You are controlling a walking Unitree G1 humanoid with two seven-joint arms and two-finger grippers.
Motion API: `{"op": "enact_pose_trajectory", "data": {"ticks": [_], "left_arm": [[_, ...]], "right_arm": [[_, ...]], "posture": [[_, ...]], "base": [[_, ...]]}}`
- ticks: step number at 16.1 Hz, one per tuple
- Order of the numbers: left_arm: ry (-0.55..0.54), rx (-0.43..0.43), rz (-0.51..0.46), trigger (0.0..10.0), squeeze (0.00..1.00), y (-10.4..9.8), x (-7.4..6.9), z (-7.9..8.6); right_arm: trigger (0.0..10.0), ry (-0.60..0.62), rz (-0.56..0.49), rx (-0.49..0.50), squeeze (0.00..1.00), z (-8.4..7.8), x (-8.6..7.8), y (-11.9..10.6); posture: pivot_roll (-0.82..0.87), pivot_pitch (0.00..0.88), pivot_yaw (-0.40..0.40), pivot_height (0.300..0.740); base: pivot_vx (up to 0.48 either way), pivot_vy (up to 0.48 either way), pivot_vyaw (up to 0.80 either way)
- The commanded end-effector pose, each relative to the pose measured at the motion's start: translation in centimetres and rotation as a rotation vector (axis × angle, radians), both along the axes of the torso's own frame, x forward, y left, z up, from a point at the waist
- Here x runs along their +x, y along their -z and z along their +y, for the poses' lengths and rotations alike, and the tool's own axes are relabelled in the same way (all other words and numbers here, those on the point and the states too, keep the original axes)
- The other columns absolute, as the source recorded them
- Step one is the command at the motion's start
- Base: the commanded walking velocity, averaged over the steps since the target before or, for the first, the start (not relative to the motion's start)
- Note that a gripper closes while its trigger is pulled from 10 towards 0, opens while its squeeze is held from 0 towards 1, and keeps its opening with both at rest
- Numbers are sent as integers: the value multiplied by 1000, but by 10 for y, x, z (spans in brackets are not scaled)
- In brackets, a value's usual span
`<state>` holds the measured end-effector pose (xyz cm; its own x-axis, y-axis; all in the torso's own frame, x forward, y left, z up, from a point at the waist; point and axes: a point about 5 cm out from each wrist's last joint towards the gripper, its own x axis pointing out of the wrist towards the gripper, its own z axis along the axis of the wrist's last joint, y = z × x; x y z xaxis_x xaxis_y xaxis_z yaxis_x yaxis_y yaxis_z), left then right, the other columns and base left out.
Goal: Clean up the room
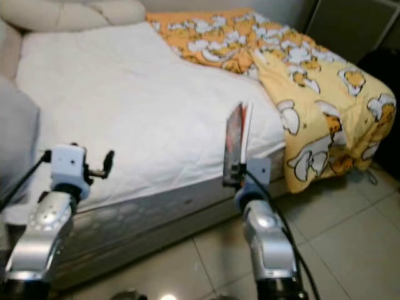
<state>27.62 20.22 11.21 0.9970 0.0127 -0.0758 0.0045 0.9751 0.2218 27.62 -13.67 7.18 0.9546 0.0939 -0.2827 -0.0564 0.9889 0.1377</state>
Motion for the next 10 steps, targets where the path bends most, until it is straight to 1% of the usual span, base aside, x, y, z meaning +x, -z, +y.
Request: {"op": "enact_pose_trajectory", "data": {"ticks": [1,3,5,7,8,10], "left_arm": [[11,-2,-29,10000,333,-5,3,-5],[15,-18,-43,10000,353,-6,4,-6],[10,-29,-51,10000,353,-9,5,-5],[14,-30,-53,10000,357,-9,5,-6],[26,-26,-53,10000,357,-8,5,-8],[64,-24,-55,10000,357,-8,4,-14]], "right_arm": [[10000,-24,-80,-28,0,1,7,-16],[10000,-40,-83,-32,0,2,7,-17],[10000,-49,-83,-43,0,2,7,-17],[10000,-30,-79,-46,0,0,8,-16],[10000,-20,-75,-59,0,-2,8,-15],[10000,11,-66,-48,0,-6,8,-14]], "posture": [[-45,0,-36,740],[-47,0,-37,740],[-46,0,-41,740],[-45,0,-43,740],[-44,0,-44,740],[-46,0,-45,740]], "base": [[0,0,0],[0,0,653],[272,0,800],[270,0,800],[277,0,513],[272,0,0]]}}
